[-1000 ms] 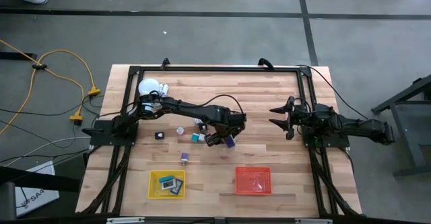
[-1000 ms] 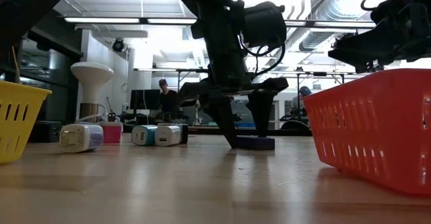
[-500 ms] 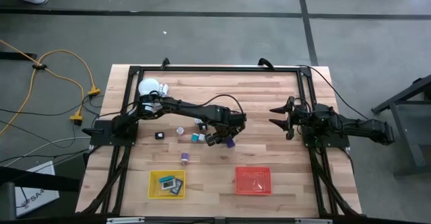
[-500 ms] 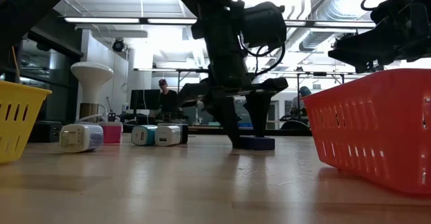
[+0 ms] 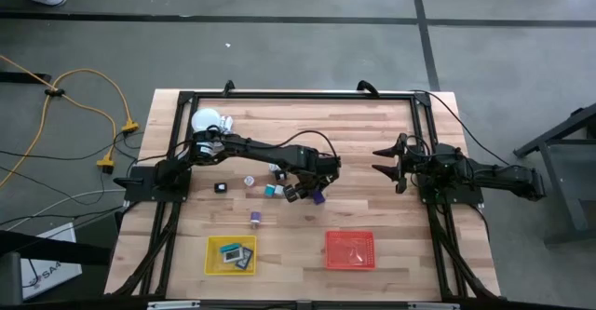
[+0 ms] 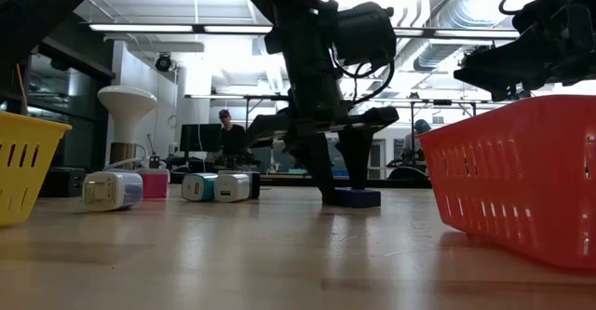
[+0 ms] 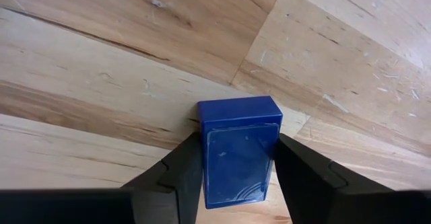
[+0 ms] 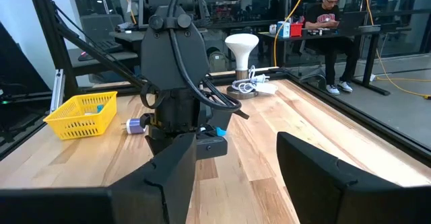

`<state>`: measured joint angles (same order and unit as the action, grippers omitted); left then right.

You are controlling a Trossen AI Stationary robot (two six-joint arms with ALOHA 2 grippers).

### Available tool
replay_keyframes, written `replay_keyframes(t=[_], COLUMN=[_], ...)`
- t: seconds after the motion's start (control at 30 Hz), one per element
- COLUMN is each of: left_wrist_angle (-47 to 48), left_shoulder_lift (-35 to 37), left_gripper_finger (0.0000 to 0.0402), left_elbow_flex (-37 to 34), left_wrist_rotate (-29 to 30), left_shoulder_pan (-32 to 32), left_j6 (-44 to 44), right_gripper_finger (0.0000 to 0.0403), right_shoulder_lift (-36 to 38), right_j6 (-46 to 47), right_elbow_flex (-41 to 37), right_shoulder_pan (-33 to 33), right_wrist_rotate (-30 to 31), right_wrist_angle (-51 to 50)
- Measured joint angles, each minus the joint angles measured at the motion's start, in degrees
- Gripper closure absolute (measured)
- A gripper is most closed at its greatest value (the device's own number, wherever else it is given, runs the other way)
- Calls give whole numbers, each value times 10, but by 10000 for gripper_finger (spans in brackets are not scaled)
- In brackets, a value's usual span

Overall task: Pick & Place Office items
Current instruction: Put the dark blue digital clock into the yellow bin

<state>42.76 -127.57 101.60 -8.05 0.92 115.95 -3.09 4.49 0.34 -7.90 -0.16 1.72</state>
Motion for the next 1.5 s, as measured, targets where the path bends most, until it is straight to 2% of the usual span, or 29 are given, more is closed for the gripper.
replay_keyframes(t=[0.87, 1.1, 1.3, 1.5], left_wrist_angle=[8, 30, 75, 114], left_shoulder_lift=[0, 7, 31, 59], left_gripper_finger=[243, 243, 243, 243], left_elbow_flex=[0, 0, 0, 0], left_wrist_rotate=[-10, -35, -15, 31], left_shoulder_pan=[2, 11, 7, -19], left_j6=[-8, -58, -84, -87], right_gripper_finger=[208, 208, 208, 208], right_shoulder_lift=[0, 0, 0, -1], right_j6=[0, 0, 0, 0], right_elbow_flex=[0, 0, 0, 0], right_shoulder_pan=[0, 0, 0, 0], right_wrist_rotate=[0, 0, 0, 0], right_wrist_angle=[0, 0, 0, 0])
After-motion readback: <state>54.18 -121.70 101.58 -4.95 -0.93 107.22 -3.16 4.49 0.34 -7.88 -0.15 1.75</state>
